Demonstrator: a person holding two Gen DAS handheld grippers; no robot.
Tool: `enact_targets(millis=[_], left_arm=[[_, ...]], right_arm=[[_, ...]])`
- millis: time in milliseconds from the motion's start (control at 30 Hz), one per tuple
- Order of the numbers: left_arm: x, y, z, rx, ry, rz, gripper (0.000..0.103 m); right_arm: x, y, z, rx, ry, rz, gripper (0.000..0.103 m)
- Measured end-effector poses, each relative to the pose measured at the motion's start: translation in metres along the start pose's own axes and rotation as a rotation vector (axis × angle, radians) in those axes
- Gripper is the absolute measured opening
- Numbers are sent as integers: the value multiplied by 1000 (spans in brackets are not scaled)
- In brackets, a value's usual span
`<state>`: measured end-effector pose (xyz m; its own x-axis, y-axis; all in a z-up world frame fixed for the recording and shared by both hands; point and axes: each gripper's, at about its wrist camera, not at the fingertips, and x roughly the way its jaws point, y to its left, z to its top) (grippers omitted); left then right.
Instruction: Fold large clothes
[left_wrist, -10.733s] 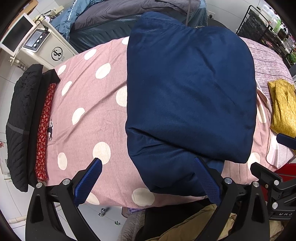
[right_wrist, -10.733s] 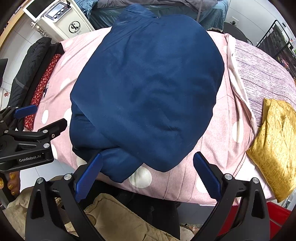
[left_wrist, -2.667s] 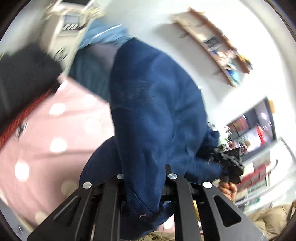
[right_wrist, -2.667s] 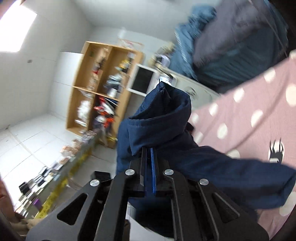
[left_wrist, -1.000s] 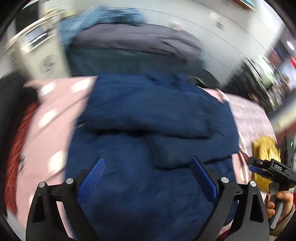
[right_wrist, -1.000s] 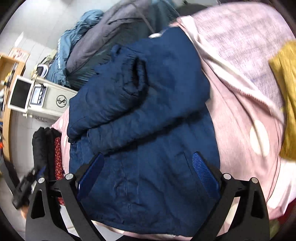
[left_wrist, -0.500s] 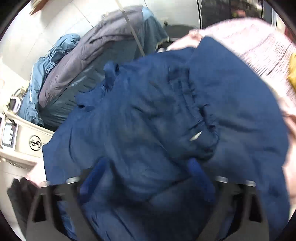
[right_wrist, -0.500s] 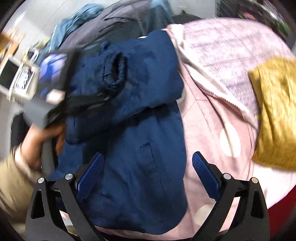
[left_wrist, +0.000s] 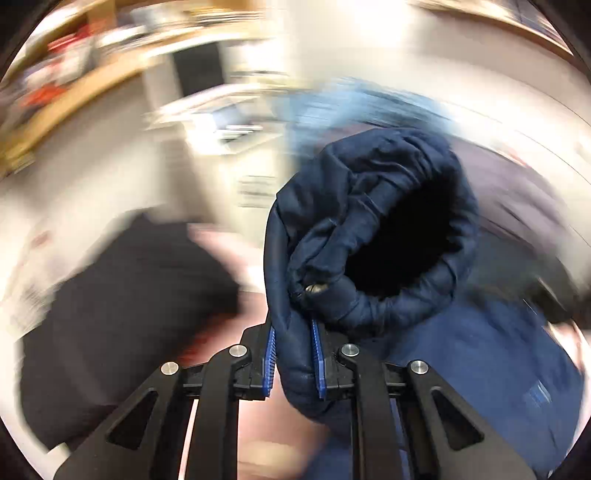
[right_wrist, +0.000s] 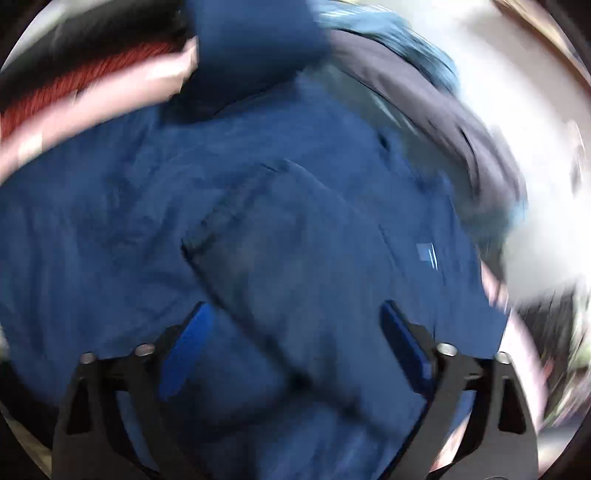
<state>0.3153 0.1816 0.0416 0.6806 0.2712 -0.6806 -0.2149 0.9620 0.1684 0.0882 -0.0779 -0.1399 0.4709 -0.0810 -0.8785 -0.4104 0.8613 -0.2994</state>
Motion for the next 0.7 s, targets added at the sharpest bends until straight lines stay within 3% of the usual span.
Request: enact_targets(millis=[33, 67, 100, 133, 233, 333, 467, 567, 633, 700], left_arm=[[5, 30, 4, -57, 1, 72, 39], [13, 75, 6, -151, 27, 170, 54], [17, 104, 3, -220, 55, 213, 82], [18, 135, -5, -301, 71, 233, 87], [14, 187, -45, -418, 92, 194, 89], [18, 179, -97, -345, 211, 183, 89], [25, 142, -162, -158, 373, 41, 89], [16, 121, -200, -95, 413, -80, 89], [5, 109, -216, -65, 423, -166, 89], [-4, 107, -225, -52, 422, -210, 89]], right_arm=[[9, 6, 6, -41, 6, -11, 75], [19, 11, 11, -78, 22, -11, 59], [32, 15, 14, -115, 59, 0, 35], [39, 15, 15, -127, 83, 0, 26], [24, -22, 12, 33, 47, -19, 13], [-8, -99, -11, 347, 11, -44, 10], [-69, -226, -82, 754, -47, -167, 10], [-129, -323, -169, 1089, -81, -333, 10], [-154, -362, -230, 1288, -35, -419, 28], [-171, -378, -285, 1439, 50, -493, 92]])
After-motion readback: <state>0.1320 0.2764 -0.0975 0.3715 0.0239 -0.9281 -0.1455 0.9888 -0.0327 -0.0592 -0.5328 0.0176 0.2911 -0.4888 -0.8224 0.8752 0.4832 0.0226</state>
